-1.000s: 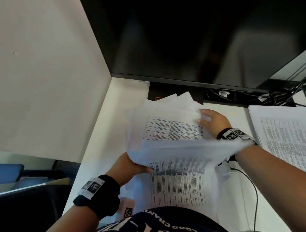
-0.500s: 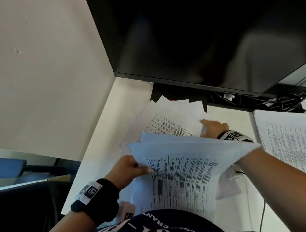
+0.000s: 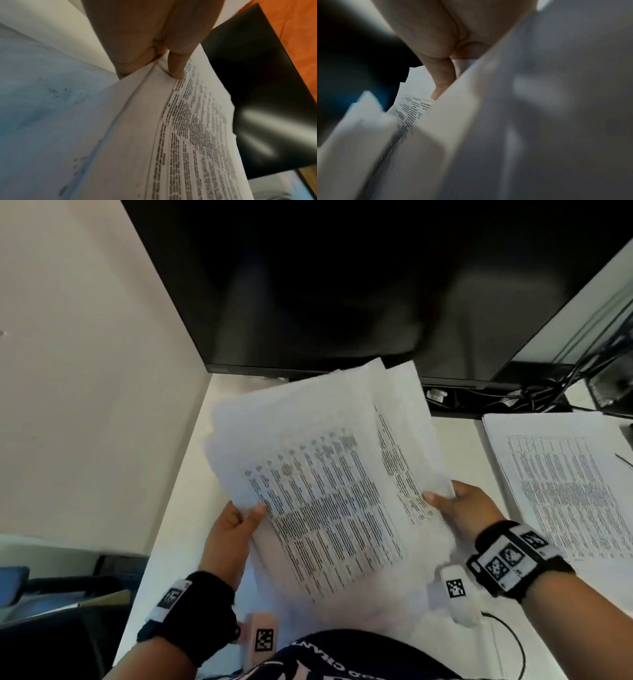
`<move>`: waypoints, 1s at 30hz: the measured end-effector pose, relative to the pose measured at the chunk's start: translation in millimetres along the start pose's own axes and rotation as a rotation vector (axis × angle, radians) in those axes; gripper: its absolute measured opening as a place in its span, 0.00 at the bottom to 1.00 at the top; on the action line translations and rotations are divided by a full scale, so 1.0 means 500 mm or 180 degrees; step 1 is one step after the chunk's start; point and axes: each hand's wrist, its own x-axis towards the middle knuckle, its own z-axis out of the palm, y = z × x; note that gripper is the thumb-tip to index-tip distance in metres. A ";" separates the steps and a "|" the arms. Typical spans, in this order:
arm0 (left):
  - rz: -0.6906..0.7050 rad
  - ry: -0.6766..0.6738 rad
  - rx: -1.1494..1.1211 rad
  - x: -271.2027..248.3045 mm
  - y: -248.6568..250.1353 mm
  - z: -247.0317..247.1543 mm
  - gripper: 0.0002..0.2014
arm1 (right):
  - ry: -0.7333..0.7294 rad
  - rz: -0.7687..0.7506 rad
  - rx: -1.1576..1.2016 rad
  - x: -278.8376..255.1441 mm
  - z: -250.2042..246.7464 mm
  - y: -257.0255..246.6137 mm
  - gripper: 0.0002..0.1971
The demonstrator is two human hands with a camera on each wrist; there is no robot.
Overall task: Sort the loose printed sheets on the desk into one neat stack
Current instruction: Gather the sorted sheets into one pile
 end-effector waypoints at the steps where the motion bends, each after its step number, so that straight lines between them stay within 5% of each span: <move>1: 0.0001 0.0056 -0.0087 0.003 0.000 0.000 0.10 | -0.0022 -0.0036 0.0118 -0.015 0.006 0.002 0.09; 4: 0.0080 0.0061 -0.0047 0.008 0.001 0.007 0.09 | -0.0207 -0.0062 0.0408 -0.045 0.040 -0.004 0.05; 7: 0.0079 0.0160 0.0074 0.014 -0.007 0.014 0.10 | -0.0334 -0.0135 0.0546 -0.069 0.081 -0.016 0.12; 12: 0.0017 0.0288 -0.0165 0.017 -0.011 0.013 0.33 | -0.0530 -0.0374 0.0095 -0.088 0.121 -0.021 0.12; 16: -0.0222 0.0178 0.0345 0.010 -0.021 -0.024 0.14 | -0.0940 -0.0628 -0.0896 -0.094 0.109 -0.037 0.16; 22: -0.0444 -0.0122 0.0434 -0.017 -0.029 -0.060 0.13 | 0.0723 -0.0101 -0.0909 -0.013 0.065 -0.015 0.22; 26: -0.0507 -0.0476 0.0326 -0.037 -0.025 -0.054 0.14 | 0.0636 0.0233 -0.1133 0.012 0.081 0.007 0.31; 28: -0.0487 -0.0699 0.0391 -0.044 -0.021 -0.046 0.19 | 0.0613 0.0246 -0.1138 0.017 0.089 0.017 0.27; 30: -0.0505 -0.0851 0.0595 -0.052 -0.009 -0.034 0.10 | 0.0562 0.0100 -0.1200 0.024 0.086 0.027 0.23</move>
